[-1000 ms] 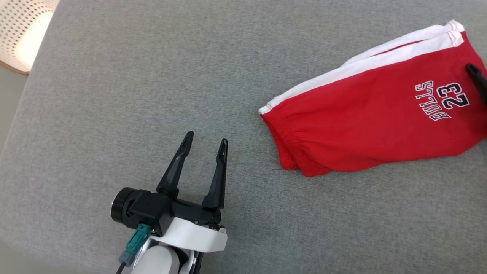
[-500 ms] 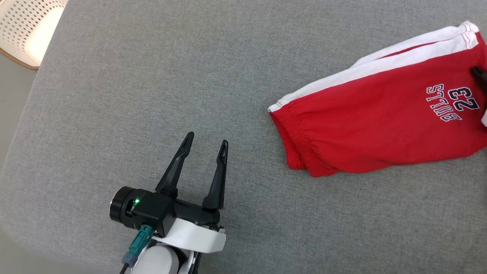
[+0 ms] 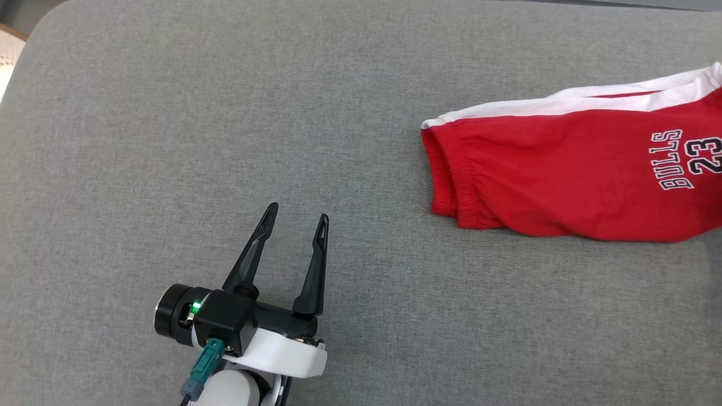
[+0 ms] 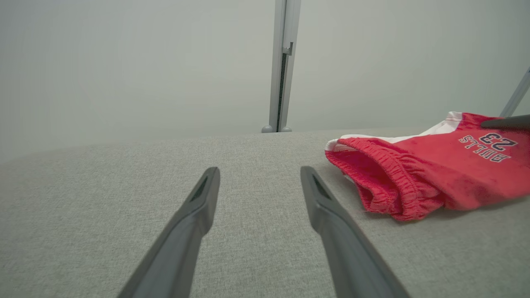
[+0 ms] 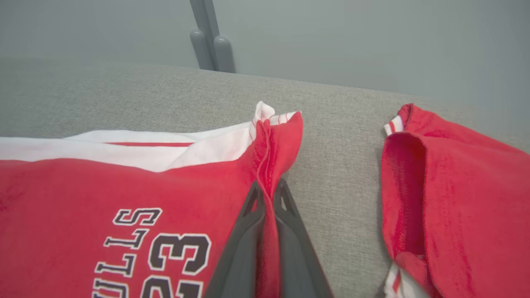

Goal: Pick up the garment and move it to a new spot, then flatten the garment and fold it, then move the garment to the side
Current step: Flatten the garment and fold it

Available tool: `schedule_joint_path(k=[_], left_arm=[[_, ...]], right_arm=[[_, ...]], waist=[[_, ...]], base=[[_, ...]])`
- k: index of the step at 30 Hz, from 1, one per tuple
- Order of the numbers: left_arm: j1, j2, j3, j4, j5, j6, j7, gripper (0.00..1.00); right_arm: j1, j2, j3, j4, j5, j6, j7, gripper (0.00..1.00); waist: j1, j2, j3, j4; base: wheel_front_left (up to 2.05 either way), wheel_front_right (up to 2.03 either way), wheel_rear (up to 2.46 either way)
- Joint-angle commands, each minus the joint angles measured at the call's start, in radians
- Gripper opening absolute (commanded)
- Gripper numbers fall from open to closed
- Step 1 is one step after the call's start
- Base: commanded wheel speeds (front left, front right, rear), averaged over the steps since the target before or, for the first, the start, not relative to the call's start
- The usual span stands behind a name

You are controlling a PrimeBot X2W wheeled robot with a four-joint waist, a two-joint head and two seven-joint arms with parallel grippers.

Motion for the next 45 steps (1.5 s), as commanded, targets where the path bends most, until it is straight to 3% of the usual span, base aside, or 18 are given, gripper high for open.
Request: schedule_joint_path(k=[1,6,12,24,37,38,39,40,45], left_arm=[[0.007,0.004,0.007,0.002,0.007,-0.006,-0.001,1.0],[0.024,0.004,0.013,0.014,0.013,-0.003,-0.001,1.0],[0.044,0.004,0.011,0.028,0.011,-0.003,-0.001,1.0],[0.072,0.004,-0.011,0.045,0.007,-0.002,-0.001,1.0],[0.066,0.003,-0.046,0.063,-0.075,0.001,-0.001,1.0],[0.064,0.003,-0.046,0.064,-0.078,0.001,-0.001,1.0],[0.062,0.003,-0.046,0.065,-0.08,0.003,-0.001,1.0],[0.061,0.003,-0.045,0.065,-0.081,0.003,-0.001,1.0],[0.07,0.003,-0.035,0.075,-0.09,0.01,-0.001,1.0]], right_arm=[[0.009,-0.023,-0.003,-0.005,-0.01,-0.003,0.0,0.0],[0.0,-0.049,-0.003,-0.013,-0.064,-0.002,0.011,0.0],[-0.039,0.005,0.008,-0.034,-0.149,-0.002,0.045,0.0],[-0.078,0.239,0.002,-0.086,-0.29,-0.002,0.136,0.0],[-0.044,0.518,-0.016,0.006,-0.356,-0.002,0.158,0.0],[-0.038,0.533,-0.022,0.015,-0.353,-0.002,0.152,0.24],[-0.035,0.549,-0.029,0.02,-0.351,-0.002,0.144,0.7],[-0.033,0.563,-0.036,0.026,-0.347,-0.002,0.135,1.0],[-0.027,0.581,-0.084,0.019,-0.364,-0.002,0.081,1.0]], waist=[[0.0,0.0,-0.031,-0.035],[0.0,0.0,-0.065,-0.061],[0.0,0.0,-0.107,-0.08],[0.0,0.0,-0.173,-0.057],[0.0,0.0,-0.179,-0.022],[0.0,0.0,-0.178,-0.021],[0.0,0.0,-0.177,-0.02],[0.0,0.0,-0.176,-0.021],[0.0,0.0,-0.185,-0.041]], base=[[0.0,0.0,0.0],[0.0,0.0,0.0],[0.0,0.0,0.0],[0.0,0.0,0.0],[0.0,0.0,0.0],[0.0,0.0,0.0],[0.0,0.0,0.0],[0.0,0.0,0.0],[0.0,0.0,0.0]])
